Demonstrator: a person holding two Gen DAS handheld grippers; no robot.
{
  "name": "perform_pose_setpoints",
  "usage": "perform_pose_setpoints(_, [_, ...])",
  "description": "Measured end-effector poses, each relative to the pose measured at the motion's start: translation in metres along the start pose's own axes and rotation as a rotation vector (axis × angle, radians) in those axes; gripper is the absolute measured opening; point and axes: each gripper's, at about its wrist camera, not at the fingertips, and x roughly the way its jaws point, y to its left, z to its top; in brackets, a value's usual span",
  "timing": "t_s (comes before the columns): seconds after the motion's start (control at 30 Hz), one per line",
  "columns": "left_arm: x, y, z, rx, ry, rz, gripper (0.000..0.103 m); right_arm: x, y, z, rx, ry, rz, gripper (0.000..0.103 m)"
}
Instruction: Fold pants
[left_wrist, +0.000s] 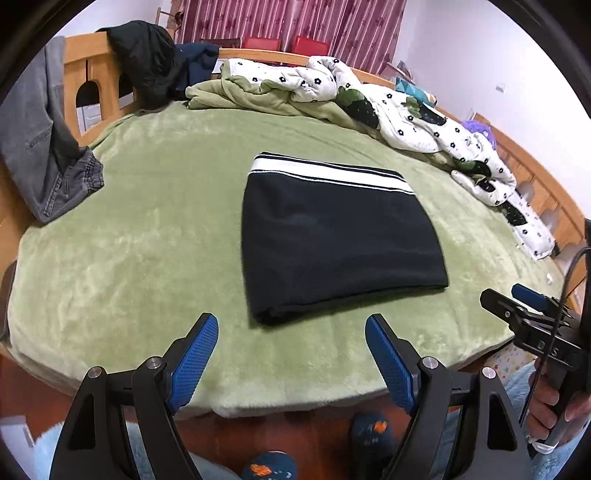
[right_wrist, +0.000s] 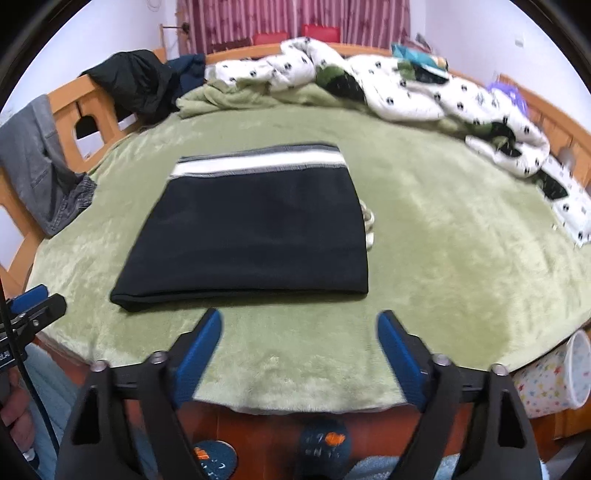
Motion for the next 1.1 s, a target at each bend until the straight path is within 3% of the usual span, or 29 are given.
perform_pose_setpoints(0.13, [-0.008,-0.004,-0.006,-0.002,0.003,0.011,0.081,-0.005,-0.004,-0.005,0.019,-0.016,0.008,0.096])
perform_pose_setpoints(0.27, [-0.018,-0.012,-0.013,0.03,-0.02,0.035,0.081,-0.001,-0.014,-0.018,0.053,0.023,-0.025,0.096])
perform_pose_setpoints(0.37, [-0.02,-0.012,-0.015,0.028,-0.024,0.045,0.081,-0.011,-0.012,-0.018,0.044,-0.01,-0.01,0.096])
perform_pose_setpoints(1.1, [-0.019,-0.014,-0.014,0.009,-0.023,0.037,0.081,-0.018,-0.009,-0.021,0.026,-0.032,-0.042,0.096])
